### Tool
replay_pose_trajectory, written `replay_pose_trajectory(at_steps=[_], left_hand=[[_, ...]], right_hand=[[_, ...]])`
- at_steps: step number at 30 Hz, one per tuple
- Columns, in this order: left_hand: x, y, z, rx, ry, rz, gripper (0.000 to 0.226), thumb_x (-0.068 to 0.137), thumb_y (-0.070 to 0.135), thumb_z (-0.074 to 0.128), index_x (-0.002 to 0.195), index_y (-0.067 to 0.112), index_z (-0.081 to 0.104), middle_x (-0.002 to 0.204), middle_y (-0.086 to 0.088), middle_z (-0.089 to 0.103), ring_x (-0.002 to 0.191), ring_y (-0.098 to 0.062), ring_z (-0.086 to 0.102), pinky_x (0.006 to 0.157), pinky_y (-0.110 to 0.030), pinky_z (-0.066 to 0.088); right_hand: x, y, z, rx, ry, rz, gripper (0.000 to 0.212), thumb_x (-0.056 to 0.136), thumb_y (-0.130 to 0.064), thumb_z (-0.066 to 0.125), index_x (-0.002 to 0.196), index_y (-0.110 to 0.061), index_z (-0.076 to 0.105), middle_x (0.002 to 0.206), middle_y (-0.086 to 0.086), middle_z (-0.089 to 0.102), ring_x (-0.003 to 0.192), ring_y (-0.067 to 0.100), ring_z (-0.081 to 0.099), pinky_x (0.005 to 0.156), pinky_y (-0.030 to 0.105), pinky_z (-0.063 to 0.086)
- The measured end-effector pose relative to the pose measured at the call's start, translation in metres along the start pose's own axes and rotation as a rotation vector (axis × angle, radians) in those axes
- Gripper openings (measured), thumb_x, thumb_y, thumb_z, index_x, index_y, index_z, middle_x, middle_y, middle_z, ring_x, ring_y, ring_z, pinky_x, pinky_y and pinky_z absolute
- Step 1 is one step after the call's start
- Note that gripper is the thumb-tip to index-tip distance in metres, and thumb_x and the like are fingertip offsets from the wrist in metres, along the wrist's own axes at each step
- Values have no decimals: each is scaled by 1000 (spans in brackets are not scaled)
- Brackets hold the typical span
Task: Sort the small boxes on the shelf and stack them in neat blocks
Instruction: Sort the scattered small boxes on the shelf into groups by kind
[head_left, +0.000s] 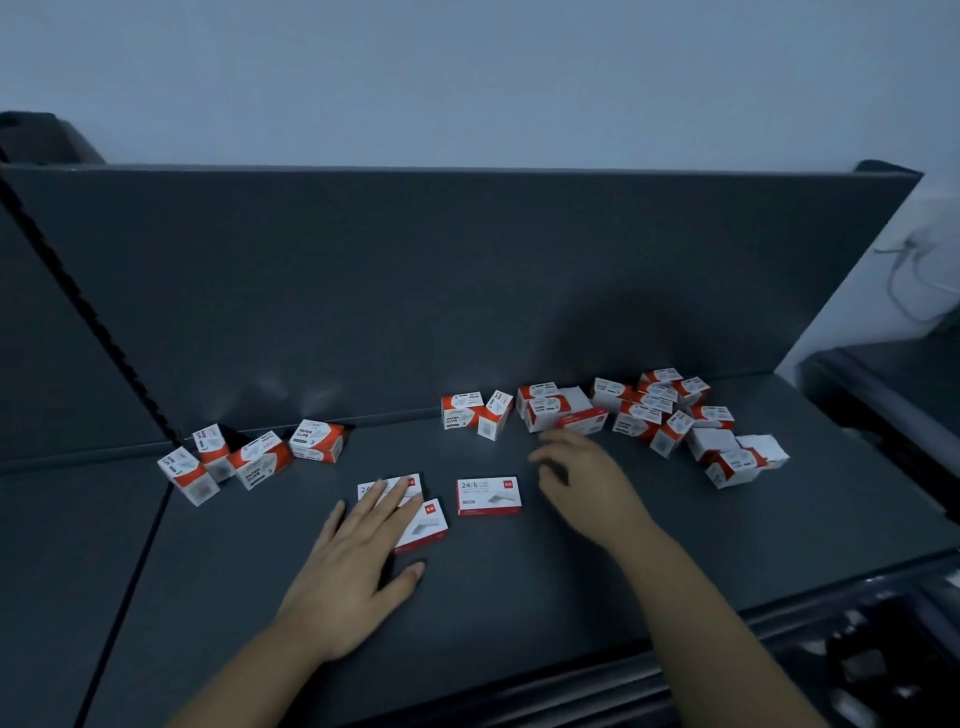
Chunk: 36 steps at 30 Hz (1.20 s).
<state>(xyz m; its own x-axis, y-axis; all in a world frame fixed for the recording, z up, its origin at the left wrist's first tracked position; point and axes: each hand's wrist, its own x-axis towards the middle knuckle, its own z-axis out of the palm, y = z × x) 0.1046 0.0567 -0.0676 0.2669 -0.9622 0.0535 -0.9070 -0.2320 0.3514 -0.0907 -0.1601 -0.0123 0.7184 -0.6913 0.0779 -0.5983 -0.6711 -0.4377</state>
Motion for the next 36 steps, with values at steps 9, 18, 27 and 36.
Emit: replay_pose_trajectory(at_steps=[9,18,27,36], left_hand=[[1,-5,3,-49,-3,-21,67,86,67,24,149,48,15,158,27,-1,144,7,-15,119,-27,-9],[0,-5,3,-80,18,-8,62,85,67,27,144,55,13,155,31,-2,143,10,-14,119,-24,-9],[2,-12,3,-396,243,-201,44,100,41,42,143,43,33,156,23,17,146,5,1,120,-26,10],[5,-11,1,-365,272,-263,39,101,14,44,137,27,53,148,13,38,143,-13,29,113,-21,19]], right_hand=[[29,39,-5,-406,37,128,47,92,-17,53,139,-24,51,140,3,47,131,29,39,109,47,35],[3,25,1,-289,-63,-111,30,92,-22,55,122,-23,63,130,-4,49,123,15,41,109,37,31],[3,23,3,-127,-134,-73,50,96,-21,57,143,-30,43,143,-4,47,129,16,43,107,32,36],[-2,-22,29,97,-119,-259,42,96,-19,59,137,-26,54,133,-6,54,123,15,48,104,31,39]])
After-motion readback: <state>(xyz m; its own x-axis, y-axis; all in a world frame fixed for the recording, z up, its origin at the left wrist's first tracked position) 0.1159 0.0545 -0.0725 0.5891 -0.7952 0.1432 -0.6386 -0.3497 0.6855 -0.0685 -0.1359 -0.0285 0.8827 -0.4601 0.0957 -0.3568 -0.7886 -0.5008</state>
